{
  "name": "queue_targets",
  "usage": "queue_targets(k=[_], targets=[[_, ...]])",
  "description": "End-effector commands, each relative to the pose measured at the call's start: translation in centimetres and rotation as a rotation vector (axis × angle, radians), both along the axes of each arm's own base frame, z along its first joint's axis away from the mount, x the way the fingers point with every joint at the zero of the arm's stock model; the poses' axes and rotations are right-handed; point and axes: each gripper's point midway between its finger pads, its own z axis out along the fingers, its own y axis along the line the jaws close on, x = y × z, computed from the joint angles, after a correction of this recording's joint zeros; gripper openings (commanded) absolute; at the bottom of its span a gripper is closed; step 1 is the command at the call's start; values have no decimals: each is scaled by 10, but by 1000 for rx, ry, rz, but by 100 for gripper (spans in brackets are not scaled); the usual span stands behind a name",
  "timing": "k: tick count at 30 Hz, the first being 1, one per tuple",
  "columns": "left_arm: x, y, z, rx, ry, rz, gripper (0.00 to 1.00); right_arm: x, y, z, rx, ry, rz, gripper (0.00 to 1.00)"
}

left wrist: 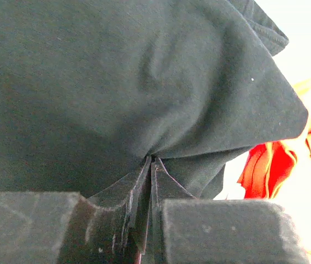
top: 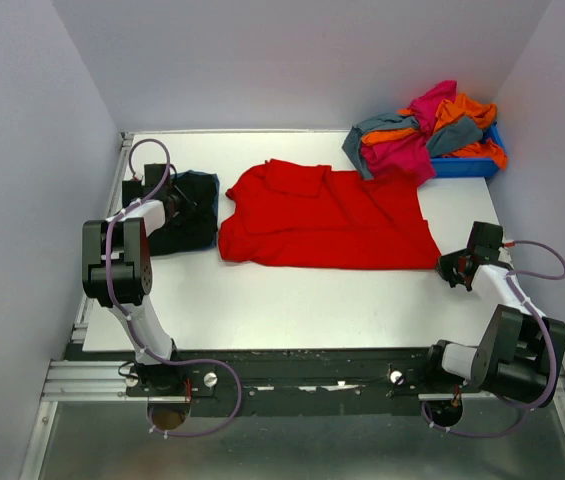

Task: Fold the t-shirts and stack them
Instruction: Fold the flattened tshirt in 1/3 of the way

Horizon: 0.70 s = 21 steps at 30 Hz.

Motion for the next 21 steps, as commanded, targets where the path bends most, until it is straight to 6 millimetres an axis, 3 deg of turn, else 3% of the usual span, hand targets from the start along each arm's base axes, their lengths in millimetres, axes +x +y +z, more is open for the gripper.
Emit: queue_targets(k=[1,6,12,14,17,21], targets=[[-10,38,-22,16,63,47,18,-5,-4,-4,-12,12,-21,1],[-9,61,-4,62,54,84,18,-6,-4,-1,-20,5,-19,1],[-7,64,22,91,-22,101,22,-7,-3,-1,-20,2,-13,1],[-5,48,36,87,-61,62,34,-6,-3,0,-20,-1,-7,1],[1,22,59,91,-112,-5,60,-4,-1,2,-16,-9,7,1],[5,-14,86,91,-157,-86,66,-4,0,2,-11,-14,18,1]])
